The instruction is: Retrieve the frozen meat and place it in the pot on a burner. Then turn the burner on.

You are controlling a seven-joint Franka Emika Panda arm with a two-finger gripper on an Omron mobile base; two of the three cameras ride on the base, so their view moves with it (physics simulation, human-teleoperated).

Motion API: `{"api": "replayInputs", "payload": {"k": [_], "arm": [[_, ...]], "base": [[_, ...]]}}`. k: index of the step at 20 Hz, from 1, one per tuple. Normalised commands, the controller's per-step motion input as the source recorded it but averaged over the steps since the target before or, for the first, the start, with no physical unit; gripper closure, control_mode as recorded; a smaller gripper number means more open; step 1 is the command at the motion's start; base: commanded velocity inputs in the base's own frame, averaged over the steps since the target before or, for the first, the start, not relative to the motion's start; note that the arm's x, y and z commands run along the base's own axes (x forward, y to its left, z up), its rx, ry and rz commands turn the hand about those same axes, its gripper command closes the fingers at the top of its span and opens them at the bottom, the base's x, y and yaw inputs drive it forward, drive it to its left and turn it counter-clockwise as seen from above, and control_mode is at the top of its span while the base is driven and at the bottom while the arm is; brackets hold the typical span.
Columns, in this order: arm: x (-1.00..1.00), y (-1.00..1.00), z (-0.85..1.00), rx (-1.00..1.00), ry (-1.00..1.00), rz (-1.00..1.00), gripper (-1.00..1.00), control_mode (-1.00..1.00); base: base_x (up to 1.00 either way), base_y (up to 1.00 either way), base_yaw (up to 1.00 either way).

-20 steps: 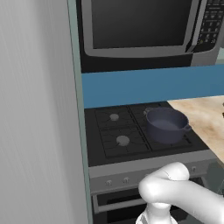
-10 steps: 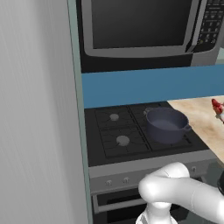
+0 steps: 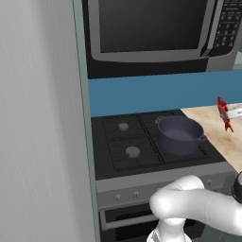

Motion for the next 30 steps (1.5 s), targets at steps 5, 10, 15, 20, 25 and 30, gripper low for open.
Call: {"api": "replayInputs", "payload": {"k": [5, 10, 15, 20, 25, 30], "arm": [[0.14, 0.64, -0.05, 0.00, 0.06, 0.00, 1.00, -1.00], [0.06, 0.65, -0.24, 0.00, 0.00, 0.00, 1.00, -1.00], [0.01, 0.38, -0.15, -0.03, 0.00, -0.06, 1.00, -1.00], [0.23, 0.40, -0.01, -0.12, 0.07, -0.16, 1.00, -1.00], [0.40, 0.12, -0.08, -0.13, 0.18, -0.20, 1.00, -1.00], [0.37, 0.00, -0.39, -0.13, 0.09, -0.21, 1.00, -1.00]], "base": [[0.00, 0.00, 0.00], [0.00, 0.00, 0.00], [0.00, 0.00, 0.00], [0.00, 0.00, 0.00], [0.00, 0.00, 0.00], [0.00, 0.00, 0.00]]}}
